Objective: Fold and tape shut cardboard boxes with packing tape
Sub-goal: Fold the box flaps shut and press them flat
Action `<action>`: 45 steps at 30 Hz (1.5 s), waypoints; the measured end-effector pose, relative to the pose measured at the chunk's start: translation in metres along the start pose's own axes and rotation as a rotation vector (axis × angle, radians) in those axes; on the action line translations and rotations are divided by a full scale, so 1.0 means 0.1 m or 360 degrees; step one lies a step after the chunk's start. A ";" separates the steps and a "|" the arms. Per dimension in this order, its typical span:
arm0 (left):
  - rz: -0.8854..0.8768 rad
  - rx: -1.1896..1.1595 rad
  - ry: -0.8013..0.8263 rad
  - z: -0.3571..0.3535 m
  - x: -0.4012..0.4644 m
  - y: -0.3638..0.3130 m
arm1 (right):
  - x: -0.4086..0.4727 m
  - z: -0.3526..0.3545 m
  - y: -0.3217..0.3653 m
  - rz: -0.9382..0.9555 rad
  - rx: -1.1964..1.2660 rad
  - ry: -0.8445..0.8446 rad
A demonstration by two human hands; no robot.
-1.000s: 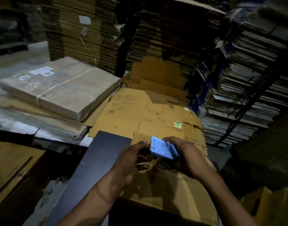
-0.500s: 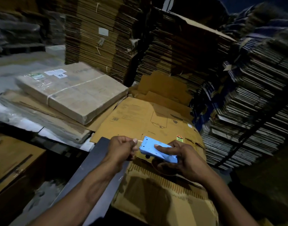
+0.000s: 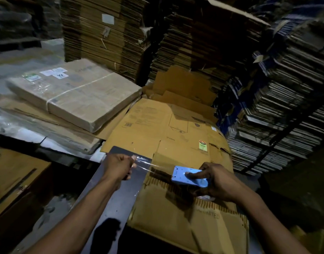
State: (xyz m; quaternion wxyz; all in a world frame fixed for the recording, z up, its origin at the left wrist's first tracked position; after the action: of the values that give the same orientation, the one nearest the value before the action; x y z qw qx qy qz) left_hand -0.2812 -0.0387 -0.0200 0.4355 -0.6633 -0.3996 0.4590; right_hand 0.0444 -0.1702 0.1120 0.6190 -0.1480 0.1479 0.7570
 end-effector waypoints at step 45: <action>0.0112 0.0485 -0.0316 -0.31 0.15 1.83 | 0.84 -0.46 0.85 -0.0170 -0.0457 0.0198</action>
State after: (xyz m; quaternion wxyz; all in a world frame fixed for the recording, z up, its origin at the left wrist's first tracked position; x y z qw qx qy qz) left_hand -0.2241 -0.0862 -0.1904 0.4730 -0.5547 -0.3431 0.5924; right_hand -0.0536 -0.1296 0.0395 0.6204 -0.2892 0.0681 0.7258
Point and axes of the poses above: each hand's wrist, its own x-axis towards the middle knuckle, its own z-axis out of the back of the hand, y = z × x, the point moved 1 cm from there along x, towards the middle knuckle, and after that the axes turned 13 degrees about y, right-handed, at the moved point
